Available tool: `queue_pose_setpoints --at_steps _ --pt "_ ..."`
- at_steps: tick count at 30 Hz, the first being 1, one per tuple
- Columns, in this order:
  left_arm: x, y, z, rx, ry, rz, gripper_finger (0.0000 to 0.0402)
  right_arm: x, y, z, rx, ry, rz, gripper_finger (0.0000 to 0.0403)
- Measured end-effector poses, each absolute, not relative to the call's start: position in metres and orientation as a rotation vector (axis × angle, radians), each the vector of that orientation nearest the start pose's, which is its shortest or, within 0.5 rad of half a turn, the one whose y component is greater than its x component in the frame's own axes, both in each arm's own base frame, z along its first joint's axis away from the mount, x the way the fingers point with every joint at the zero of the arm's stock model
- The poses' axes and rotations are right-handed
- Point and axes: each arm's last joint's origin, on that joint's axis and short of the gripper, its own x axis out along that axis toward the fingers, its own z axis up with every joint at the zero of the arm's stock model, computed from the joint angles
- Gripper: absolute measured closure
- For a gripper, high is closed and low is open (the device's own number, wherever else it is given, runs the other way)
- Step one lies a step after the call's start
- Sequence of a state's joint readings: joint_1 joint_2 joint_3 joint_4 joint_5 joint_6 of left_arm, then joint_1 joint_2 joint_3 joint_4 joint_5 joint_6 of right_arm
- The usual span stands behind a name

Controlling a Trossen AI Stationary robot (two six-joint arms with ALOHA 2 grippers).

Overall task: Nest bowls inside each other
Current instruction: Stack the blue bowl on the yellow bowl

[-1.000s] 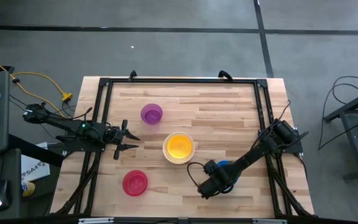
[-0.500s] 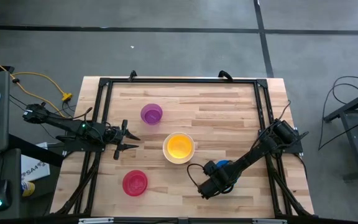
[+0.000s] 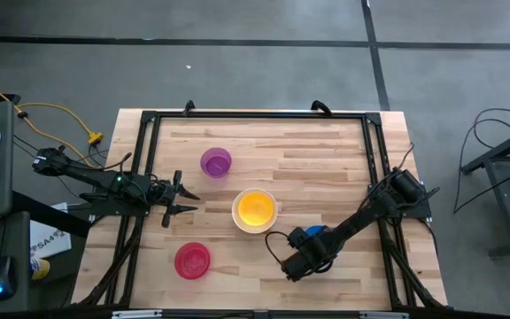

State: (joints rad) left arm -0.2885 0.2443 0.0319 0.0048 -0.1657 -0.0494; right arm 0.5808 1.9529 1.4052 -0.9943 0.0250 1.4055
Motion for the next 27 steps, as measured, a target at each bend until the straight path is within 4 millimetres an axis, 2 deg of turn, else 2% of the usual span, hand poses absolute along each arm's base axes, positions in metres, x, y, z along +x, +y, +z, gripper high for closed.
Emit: queue_pose_setpoints --at_steps 4,16,27 --pt "0.107 -0.027 0.154 -0.003 0.206 -0.117 0.0256 0.304 0.197 0.178 0.633 1.437 -0.615 0.0400" --pt "0.107 -0.027 0.154 -0.003 0.206 -0.118 0.0256 0.316 0.191 0.208 0.526 1.415 -0.559 0.0400" --pt "0.107 -0.027 0.154 -0.002 0.206 -0.117 0.0256 0.332 0.182 0.231 0.382 1.394 -0.376 0.0400"
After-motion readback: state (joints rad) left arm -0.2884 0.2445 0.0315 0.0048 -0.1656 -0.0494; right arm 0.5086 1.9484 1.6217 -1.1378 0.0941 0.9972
